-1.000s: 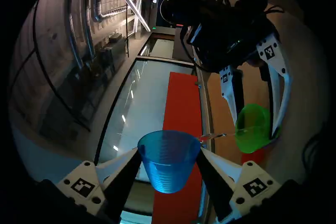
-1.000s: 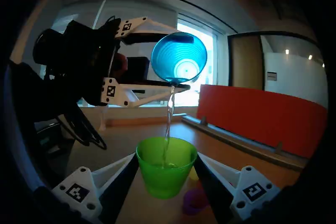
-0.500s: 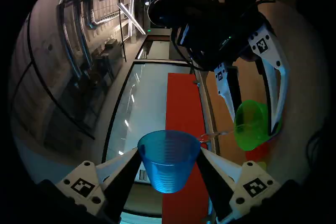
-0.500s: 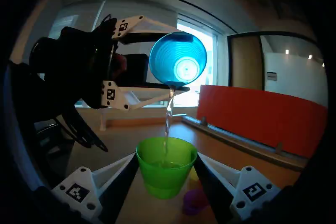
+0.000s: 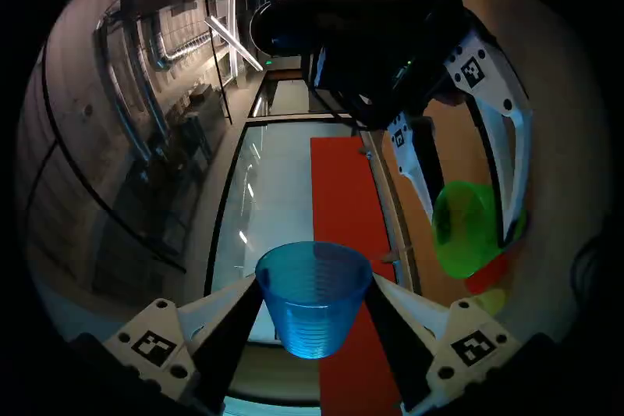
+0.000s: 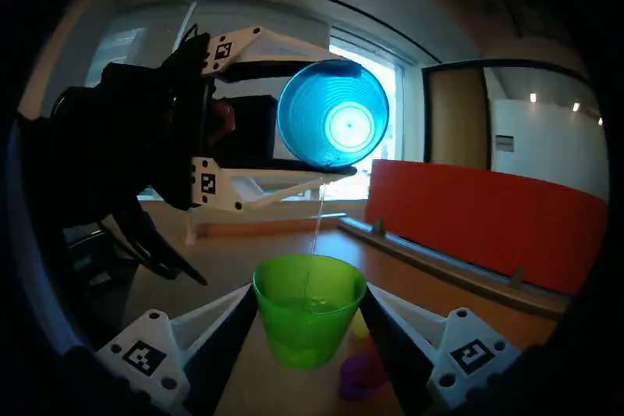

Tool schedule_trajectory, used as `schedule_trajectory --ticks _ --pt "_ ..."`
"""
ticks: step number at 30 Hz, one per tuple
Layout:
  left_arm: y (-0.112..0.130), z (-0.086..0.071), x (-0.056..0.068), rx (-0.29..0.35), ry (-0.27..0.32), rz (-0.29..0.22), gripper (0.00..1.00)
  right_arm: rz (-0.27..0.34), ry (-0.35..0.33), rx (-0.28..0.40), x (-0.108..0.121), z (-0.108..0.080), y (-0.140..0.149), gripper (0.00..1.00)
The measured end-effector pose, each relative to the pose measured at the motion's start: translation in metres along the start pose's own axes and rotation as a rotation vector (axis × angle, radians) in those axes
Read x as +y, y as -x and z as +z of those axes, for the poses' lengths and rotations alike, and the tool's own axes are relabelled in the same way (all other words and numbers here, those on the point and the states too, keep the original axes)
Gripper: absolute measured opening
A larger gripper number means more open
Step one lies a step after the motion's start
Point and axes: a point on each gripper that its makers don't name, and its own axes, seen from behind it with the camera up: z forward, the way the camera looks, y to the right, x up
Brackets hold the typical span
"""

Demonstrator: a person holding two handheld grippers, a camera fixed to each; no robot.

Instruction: Pour water

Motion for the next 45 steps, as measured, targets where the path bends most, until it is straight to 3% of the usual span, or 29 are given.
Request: schedule_trajectory --ticks 12,21,33,42,45 --pt "0.007 0.003 -0.005 -0.002 -0.004 -0.030 0.86 0.000 0.003 0.003 0.002 -0.002 -0.002 0.91" --pt "0.017 0.005 -0.006 -0.003 -0.011 -0.148 0.86 -0.003 0.010 0.002 0.004 -0.005 -0.002 0.91" --pt "0.029 0.002 -0.010 -0.002 -0.034 -0.384 0.86 -0.008 0.019 0.016 0.007 -0.009 -0.006 0.91" --pt "0.041 -0.003 -0.006 -0.011 -0.018 -0.667 0.86 -0.011 0.027 0.019 0.008 -0.013 -0.007 0.91" --pt "0.046 -0.006 -0.009 -0.014 -0.031 -0.733 0.86 -0.015 0.029 0.022 0.007 -0.013 -0.008 0.91"
